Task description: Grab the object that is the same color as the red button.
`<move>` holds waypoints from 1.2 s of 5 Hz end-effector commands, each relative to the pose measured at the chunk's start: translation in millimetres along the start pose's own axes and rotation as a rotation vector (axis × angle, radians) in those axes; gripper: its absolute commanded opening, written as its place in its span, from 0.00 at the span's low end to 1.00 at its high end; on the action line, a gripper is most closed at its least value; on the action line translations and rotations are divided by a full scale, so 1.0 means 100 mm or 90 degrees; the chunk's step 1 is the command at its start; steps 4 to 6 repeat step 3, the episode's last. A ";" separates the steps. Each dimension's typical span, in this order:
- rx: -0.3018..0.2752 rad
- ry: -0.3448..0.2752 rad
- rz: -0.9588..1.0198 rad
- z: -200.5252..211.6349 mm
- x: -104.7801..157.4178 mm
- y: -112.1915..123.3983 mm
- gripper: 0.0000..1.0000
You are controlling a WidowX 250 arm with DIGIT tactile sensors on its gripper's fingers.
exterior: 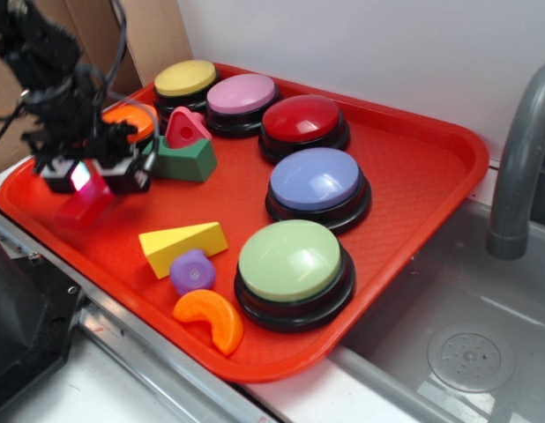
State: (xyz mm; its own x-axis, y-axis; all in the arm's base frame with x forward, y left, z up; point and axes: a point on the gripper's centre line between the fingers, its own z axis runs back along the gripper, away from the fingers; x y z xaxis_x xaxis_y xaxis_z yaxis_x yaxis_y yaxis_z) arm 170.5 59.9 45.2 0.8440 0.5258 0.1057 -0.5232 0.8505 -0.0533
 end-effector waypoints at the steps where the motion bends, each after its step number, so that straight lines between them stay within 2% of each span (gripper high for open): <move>1: -0.031 0.008 -0.208 0.72 0.00 -0.61 0.00; 2: -0.060 0.009 -0.265 0.90 -0.12 -0.81 0.00; 3: -0.042 -0.049 -0.223 1.02 -0.20 -0.77 0.00; 6: -0.042 -0.049 -0.223 1.02 -0.20 -0.77 0.00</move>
